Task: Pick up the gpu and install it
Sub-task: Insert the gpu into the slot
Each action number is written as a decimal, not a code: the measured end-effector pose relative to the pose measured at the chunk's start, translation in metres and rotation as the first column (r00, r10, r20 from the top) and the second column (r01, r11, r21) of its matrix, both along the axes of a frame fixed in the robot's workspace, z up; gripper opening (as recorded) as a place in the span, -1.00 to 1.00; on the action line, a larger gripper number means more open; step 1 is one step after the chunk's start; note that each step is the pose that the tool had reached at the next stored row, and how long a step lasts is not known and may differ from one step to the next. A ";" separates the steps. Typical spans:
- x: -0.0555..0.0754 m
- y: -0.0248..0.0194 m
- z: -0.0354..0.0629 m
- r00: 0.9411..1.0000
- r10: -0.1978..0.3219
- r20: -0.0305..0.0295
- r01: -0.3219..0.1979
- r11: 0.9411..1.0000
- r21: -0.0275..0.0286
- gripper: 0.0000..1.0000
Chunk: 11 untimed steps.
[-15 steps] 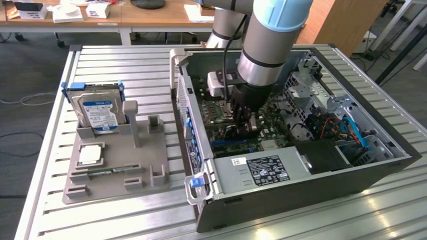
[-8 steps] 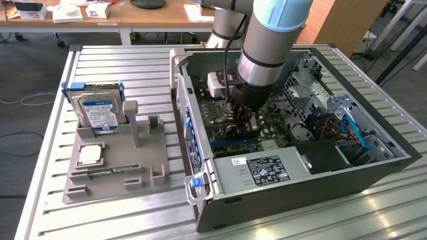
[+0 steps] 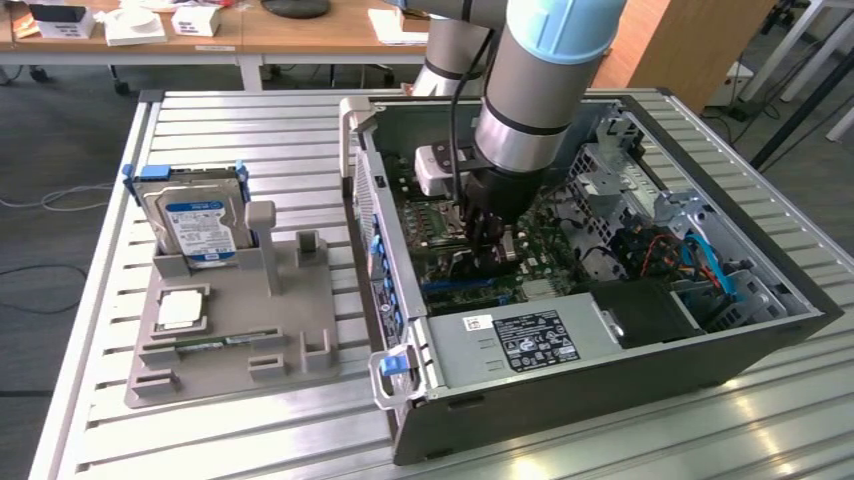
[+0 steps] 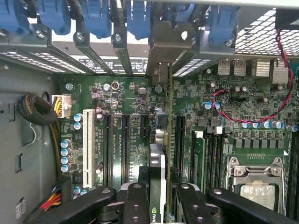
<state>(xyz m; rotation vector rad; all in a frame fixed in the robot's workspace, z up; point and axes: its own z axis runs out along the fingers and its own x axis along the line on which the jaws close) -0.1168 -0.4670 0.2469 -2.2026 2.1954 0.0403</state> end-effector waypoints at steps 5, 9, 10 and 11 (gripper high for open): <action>0.000 0.0000 0.0000 1.000 0.000 0.000 0.000 1.000 0.000 -0.46; 0.001 0.0000 -0.0001 1.000 0.000 -0.001 0.000 1.000 0.000 -0.46; 0.002 0.0000 0.0000 1.000 0.000 -0.001 0.000 1.000 0.000 -0.46; 0.002 0.0000 0.0000 1.000 0.000 -0.001 0.000 1.000 0.000 -0.46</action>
